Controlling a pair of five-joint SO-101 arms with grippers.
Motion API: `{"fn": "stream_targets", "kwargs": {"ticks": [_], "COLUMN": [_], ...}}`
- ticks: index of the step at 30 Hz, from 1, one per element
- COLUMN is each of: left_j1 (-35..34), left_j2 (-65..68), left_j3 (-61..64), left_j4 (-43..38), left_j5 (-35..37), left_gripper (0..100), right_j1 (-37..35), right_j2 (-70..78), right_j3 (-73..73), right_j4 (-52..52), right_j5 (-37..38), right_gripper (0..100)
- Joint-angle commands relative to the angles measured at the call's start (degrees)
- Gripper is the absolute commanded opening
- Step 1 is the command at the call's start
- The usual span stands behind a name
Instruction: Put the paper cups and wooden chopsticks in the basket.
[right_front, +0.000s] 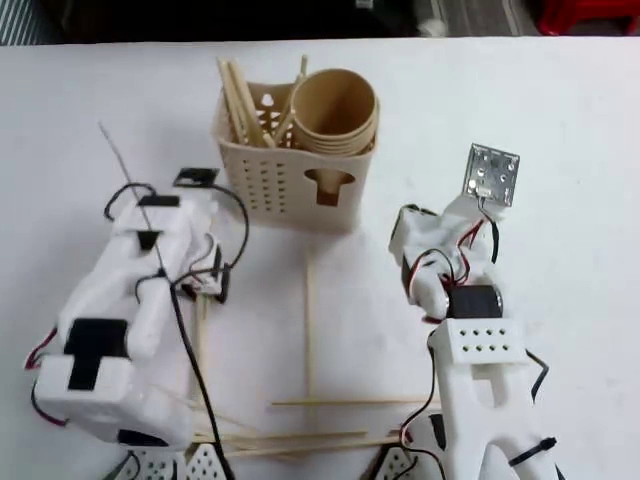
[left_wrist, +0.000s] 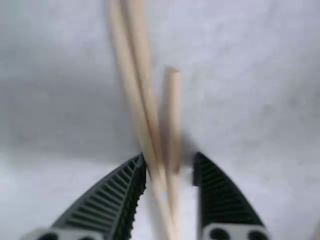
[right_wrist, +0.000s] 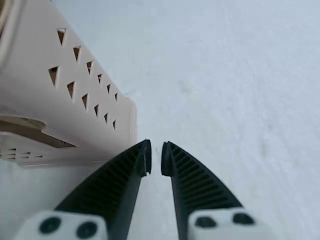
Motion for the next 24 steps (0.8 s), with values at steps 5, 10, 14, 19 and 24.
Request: {"fn": "stream_targets", "kwargs": {"ticks": [5, 10, 14, 19, 24], "left_j1": [-0.4, -0.6, -0.6, -0.6, -0.1], "left_j2": [3.0, 2.4, -4.3, -19.5, -32.0], "left_j3": [-2.7, -2.7, -2.3, -2.5, -2.6], "left_j4": [1.1, 1.1, 2.9, 7.3, 7.9], "left_j5": [0.1, 0.0, 0.0, 0.1, 0.4], "left_gripper": [2, 2, 2, 2, 2], "right_j1": [0.7, 0.7, 0.7, 0.7, 0.7], "right_j2": [-1.0, -1.0, -1.0, -1.4, -1.5], "right_j3": [-0.4, -0.4, -0.4, -0.4, -0.4], "right_j4": [-0.5, -0.5, -0.5, -0.5, -0.5], "right_j5": [-0.2, -0.2, -0.2, -0.2, -0.2], "right_gripper": [5.2, 5.2, 5.2, 5.2, 5.2]}}
